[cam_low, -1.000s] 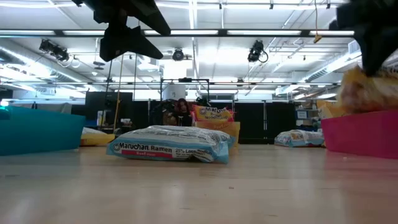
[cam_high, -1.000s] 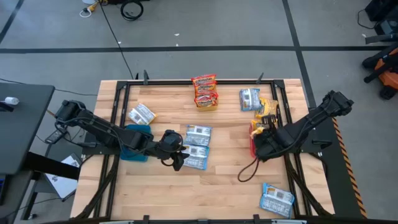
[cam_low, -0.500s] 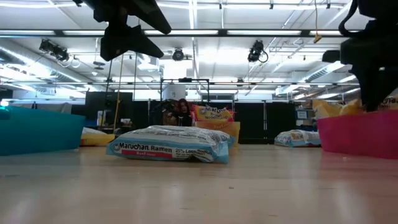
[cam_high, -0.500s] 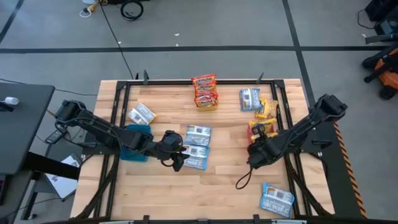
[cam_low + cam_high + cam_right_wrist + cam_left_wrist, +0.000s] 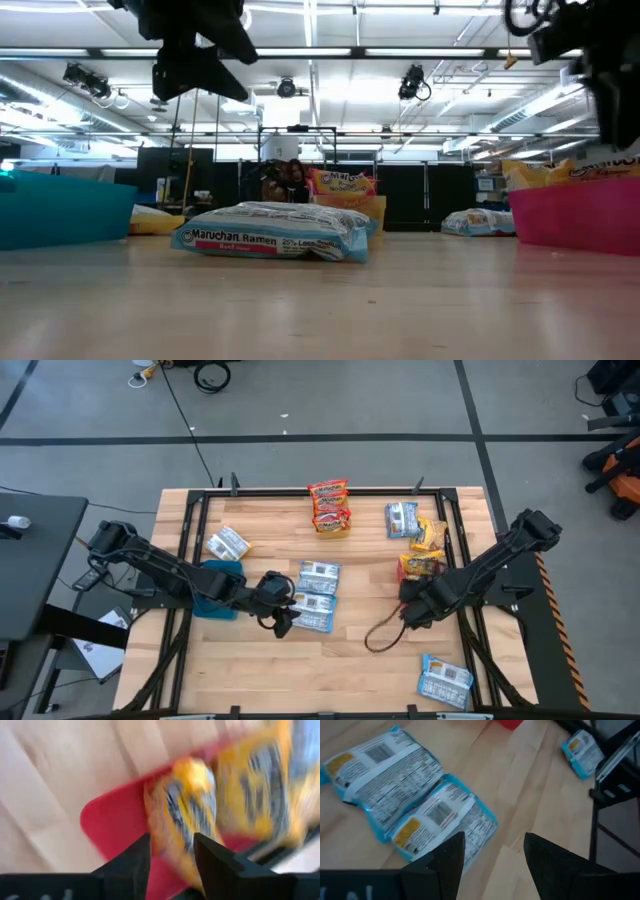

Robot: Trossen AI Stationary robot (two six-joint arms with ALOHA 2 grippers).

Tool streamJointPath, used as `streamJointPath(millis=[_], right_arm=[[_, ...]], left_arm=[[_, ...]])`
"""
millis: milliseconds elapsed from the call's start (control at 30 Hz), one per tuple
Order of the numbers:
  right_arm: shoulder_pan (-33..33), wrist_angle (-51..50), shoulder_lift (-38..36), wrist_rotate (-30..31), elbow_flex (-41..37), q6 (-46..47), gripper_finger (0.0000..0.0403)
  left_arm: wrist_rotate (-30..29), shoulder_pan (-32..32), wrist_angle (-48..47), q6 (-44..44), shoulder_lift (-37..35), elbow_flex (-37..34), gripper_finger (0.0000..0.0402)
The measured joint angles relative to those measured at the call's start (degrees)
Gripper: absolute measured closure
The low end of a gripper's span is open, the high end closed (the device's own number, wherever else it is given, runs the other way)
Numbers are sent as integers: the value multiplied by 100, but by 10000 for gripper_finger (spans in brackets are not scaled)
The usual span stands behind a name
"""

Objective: Sort Maruchan noodles
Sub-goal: Put the bottom yellow noodle pack into the red bin

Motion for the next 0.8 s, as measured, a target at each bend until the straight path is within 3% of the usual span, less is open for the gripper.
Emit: streamJointPath(millis=[200,400,600,800], right_arm=[[133,269,-362,-961,-29,3280,229],[172,1066,-231,-1192,-680,5021,239],[-284,1467,-215,-1013,-1436,5437,240],[-872,1453,-267,-542,-1817,5266,238]], left_arm=[[218,252,-242,355,-85,12,194],[906,973,-330,1384,-205,11,194],[1428,1524,-509,2355,-467,-1,194],[1482,1832,-595,3054,-977,14,194]])
